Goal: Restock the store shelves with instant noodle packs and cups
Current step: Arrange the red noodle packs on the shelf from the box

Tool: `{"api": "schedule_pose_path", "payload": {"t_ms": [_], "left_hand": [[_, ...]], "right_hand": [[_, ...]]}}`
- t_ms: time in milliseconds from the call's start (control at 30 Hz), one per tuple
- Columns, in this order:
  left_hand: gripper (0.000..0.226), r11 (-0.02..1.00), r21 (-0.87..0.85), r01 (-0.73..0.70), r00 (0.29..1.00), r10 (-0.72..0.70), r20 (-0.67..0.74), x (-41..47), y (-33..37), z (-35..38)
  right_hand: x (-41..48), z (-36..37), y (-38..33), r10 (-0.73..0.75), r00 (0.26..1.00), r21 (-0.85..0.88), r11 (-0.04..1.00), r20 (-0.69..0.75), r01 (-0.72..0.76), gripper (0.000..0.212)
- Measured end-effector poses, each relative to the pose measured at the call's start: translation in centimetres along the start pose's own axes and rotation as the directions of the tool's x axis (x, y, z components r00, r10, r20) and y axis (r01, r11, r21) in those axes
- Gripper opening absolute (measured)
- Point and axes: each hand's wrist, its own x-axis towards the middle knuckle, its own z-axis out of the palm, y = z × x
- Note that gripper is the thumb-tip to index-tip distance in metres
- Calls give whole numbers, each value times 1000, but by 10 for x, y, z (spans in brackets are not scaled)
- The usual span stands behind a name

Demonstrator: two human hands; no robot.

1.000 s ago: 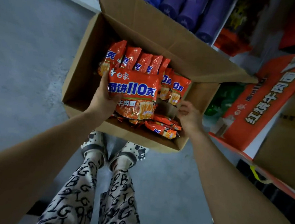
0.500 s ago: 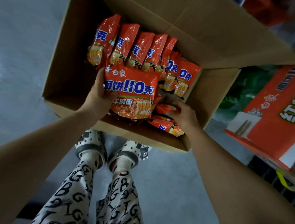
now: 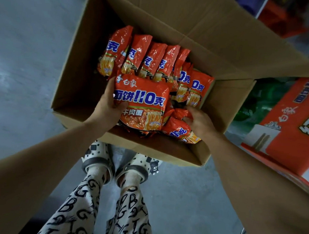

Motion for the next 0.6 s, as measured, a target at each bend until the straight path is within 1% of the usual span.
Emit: {"api": "schedule_pose_path", "payload": {"t_ms": [67, 167, 233, 333, 400, 467, 533, 600], "left_hand": [[71, 1000, 11, 5, 1000, -5, 0, -2, 0, -3], [77, 999, -7, 32, 999, -32, -5, -10, 3, -9], [77, 999, -27, 29, 1000, -29, -9, -22, 11, -12], [74, 999, -50, 8, 1000, -8, -2, -42, 29, -16], [75, 998, -55, -5, 1000, 4, -5, -59, 45, -22], [76, 998, -58, -26, 999, 24, -25, -75, 64, -31], [75, 995, -72, -62, 997, 59, -44, -93, 84, -38], [70, 991, -81, -108, 993, 104, -51, -113, 106, -46]], "right_hand": [[-4, 1, -2, 30, 999, 15, 999, -24, -30, 45], [-19, -1, -9, 82, 989, 55, 996, -125, -75, 45], [-37, -10, -16, 106, 977, 72, 993, -183, -94, 46], [-67, -28, -29, 147, 964, 113, 986, -219, -125, 42], [-92, -44, -41, 200, 951, 180, 971, -236, -159, 38], [-119, -62, -54, 276, 935, 306, 931, -224, -201, 34], [-144, -80, -69, 317, 926, 414, 885, -204, -212, 33], [-168, -98, -86, 325, 923, 489, 851, -206, -191, 35]]}}
